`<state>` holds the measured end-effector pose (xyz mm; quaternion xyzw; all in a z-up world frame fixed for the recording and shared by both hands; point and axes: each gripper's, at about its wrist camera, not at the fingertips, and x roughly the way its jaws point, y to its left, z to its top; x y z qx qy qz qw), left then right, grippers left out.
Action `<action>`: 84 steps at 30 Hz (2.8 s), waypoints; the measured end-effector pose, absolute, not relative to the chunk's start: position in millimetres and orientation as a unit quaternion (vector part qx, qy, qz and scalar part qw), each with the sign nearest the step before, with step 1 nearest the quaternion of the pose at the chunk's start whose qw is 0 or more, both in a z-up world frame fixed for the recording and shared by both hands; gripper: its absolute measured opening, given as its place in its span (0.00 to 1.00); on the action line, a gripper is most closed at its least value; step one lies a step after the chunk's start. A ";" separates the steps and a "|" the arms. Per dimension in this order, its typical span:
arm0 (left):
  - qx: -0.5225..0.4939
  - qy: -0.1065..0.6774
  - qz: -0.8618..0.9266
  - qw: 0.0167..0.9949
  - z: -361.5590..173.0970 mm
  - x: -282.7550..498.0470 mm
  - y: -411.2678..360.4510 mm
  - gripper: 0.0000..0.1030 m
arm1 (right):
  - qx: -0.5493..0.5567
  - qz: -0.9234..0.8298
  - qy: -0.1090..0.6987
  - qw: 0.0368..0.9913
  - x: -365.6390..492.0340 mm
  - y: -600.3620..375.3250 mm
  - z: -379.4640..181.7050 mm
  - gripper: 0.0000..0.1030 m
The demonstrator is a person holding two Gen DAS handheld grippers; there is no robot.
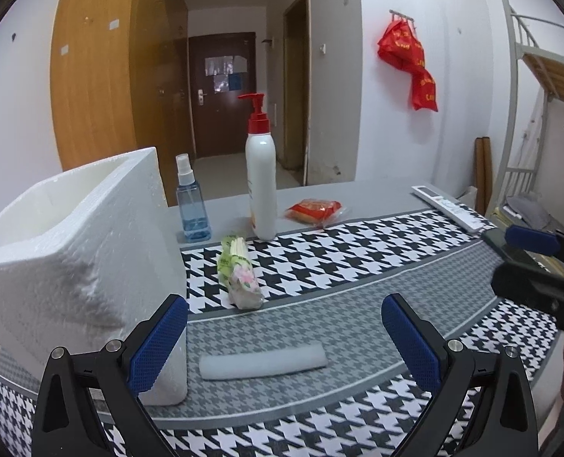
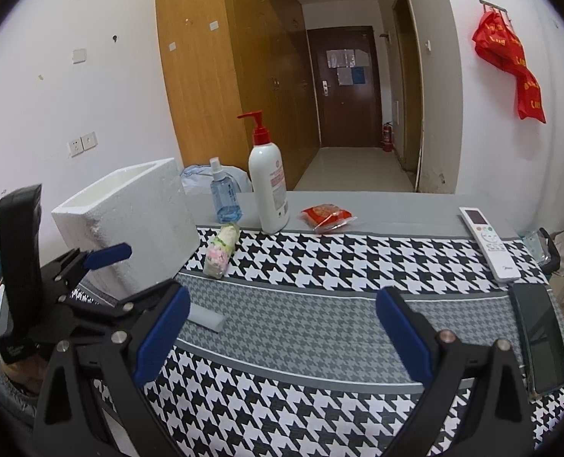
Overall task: Organize soft objects
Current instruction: 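Move both tools away from the box toward the wrapped bundle and foam tube, then lower the left tool onto the green-and-pink wrapped bundle and close on it, then lift the bundle with the left tool while the right tool closes on the white foam tube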
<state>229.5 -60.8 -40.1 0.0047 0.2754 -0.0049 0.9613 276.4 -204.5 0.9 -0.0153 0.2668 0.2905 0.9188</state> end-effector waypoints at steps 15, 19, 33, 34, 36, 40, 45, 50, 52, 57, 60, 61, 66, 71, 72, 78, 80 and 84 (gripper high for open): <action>0.003 0.307 0.017 0.952 -50.2 266.9 -64.8 0.92 | -0.027 0.294 0.284 0.912 287.1 -205.4 -11.0 0.97; 0.002 0.321 0.008 0.947 -53.6 276.7 -69.3 0.87 | -0.022 0.295 0.287 0.911 289.2 -207.9 -13.7 0.97; -0.009 0.338 0.058 0.939 -71.0 304.3 -43.1 0.85 | -0.017 0.297 0.299 0.907 297.9 -213.4 -17.6 0.97; -0.010 0.339 0.063 0.939 -71.8 305.5 -40.7 0.84 | -0.017 0.298 0.299 0.906 298.8 -212.8 -17.6 0.97; -0.011 0.346 0.066 0.936 -75.5 308.8 -38.6 0.81 | -0.020 0.300 0.299 0.906 299.5 -210.6 -18.0 0.97; -0.008 0.367 0.068 0.928 -84.9 316.0 -37.3 0.70 | -0.023 0.305 0.301 0.903 300.2 -206.2 -19.4 0.97; -0.012 0.380 0.073 0.922 -91.3 324.5 -33.0 0.65 | -0.025 0.303 0.303 0.903 301.6 -203.8 -21.3 0.97; -0.014 0.398 0.083 0.914 -100.6 332.6 -27.0 0.53 | -0.021 0.301 0.303 0.904 300.9 -205.5 -22.1 0.97; -0.017 0.399 0.078 0.914 -100.8 333.3 -26.1 0.47 | -0.024 0.301 0.305 0.903 301.1 -204.2 -22.7 0.97; -0.015 0.397 0.071 0.915 -100.4 332.0 -25.8 0.26 | -0.034 0.301 0.311 0.901 302.6 -197.2 -23.1 0.97; -0.018 0.390 0.062 0.918 -97.6 326.7 -23.5 0.21 | -0.044 0.303 0.317 0.898 304.8 -190.5 -23.0 0.97; -0.020 0.384 0.059 0.921 -94.3 322.6 -22.4 0.21 | -0.046 0.304 0.318 0.897 305.3 -188.9 -23.4 0.97; -0.024 0.353 0.048 0.934 -76.3 300.2 -20.1 0.21 | -0.051 0.316 0.336 0.886 315.6 -174.6 -26.6 0.97; -0.001 0.331 0.044 0.943 -68.7 281.7 -23.3 0.21 | -0.064 0.332 0.348 0.874 322.0 -156.9 -32.9 0.97; 0.000 0.328 0.043 0.944 -68.6 277.5 -22.3 0.21 | -0.065 0.334 0.350 0.873 322.7 -154.3 -34.0 0.96; -0.012 0.325 0.013 0.946 -66.5 265.9 -16.7 0.21 | -0.100 0.369 0.364 0.849 321.4 -128.0 -46.4 0.80; -0.012 0.327 0.008 0.945 -66.8 263.8 -16.0 0.21 | -0.108 0.383 0.371 0.839 321.0 -120.5 -50.7 0.79; -0.018 0.323 0.008 0.946 -64.2 261.5 -13.1 0.21 | -0.121 0.403 0.374 0.827 319.7 -111.5 -54.3 0.76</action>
